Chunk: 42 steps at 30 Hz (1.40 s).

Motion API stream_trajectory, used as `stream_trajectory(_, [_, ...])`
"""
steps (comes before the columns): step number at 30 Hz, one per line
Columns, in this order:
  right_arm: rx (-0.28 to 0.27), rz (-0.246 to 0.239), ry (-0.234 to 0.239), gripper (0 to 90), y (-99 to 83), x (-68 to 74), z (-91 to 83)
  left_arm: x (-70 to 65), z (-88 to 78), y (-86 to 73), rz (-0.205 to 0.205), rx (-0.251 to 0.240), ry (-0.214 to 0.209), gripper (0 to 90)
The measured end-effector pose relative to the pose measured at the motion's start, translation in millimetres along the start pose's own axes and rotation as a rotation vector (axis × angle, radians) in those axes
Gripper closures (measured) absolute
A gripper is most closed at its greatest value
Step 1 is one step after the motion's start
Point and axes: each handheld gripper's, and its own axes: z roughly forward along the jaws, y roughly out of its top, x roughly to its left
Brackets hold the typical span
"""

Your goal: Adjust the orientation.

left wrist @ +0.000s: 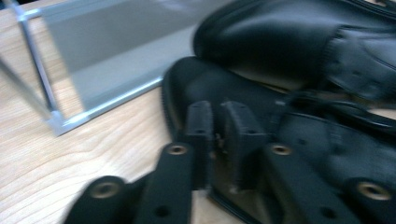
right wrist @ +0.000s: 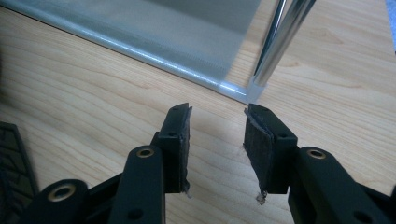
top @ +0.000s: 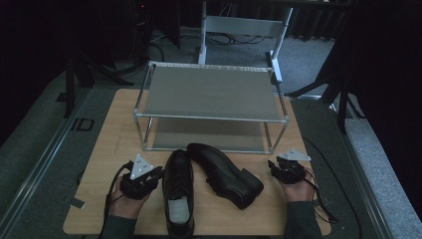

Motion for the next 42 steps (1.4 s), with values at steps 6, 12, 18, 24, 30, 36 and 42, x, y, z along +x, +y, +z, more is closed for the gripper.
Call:
stream_trajectory(6, [-0.002, -0.003, 0.003, 59.8, 0.4, 1.9, -1.7, -14.3, -7.2, 5.2, 0.041, 0.006, -0.030, 90.0])
stream_trajectory(12, [-0.011, -0.006, 0.007, 57.5, 2.1, 4.5, -5.1, -33.0, -13.3, 7.5, 0.102, 0.021, -0.056, 82.1])
stream_trajectory(18, [-0.013, -0.008, 0.012, 56.2, 3.0, 5.3, -6.3, -43.8, -18.8, 4.0, 0.123, 0.021, -0.082, 66.2])
stream_trajectory(24, [-0.017, -0.014, 0.025, 54.9, 5.3, 8.8, -8.4, -53.4, -18.2, -1.3, 0.146, 0.041, -0.100, 53.7])
stream_trajectory(30, [-0.025, -0.024, 0.036, 54.3, 7.4, 12.7, -11.3, -54.6, -6.7, -6.5, 0.152, 0.083, -0.065, 52.5])
stream_trajectory(36, [-0.036, -0.031, 0.051, 54.0, 10.4, 15.5, -15.2, -52.2, -2.6, -7.8, 0.140, 0.107, -0.040, 57.3])
stream_trajectory(42, [-0.043, -0.028, 0.053, 54.1, 11.4, 16.2, -16.1, -54.6, -2.2, -3.8, 0.128, 0.095, -0.042, 67.7])
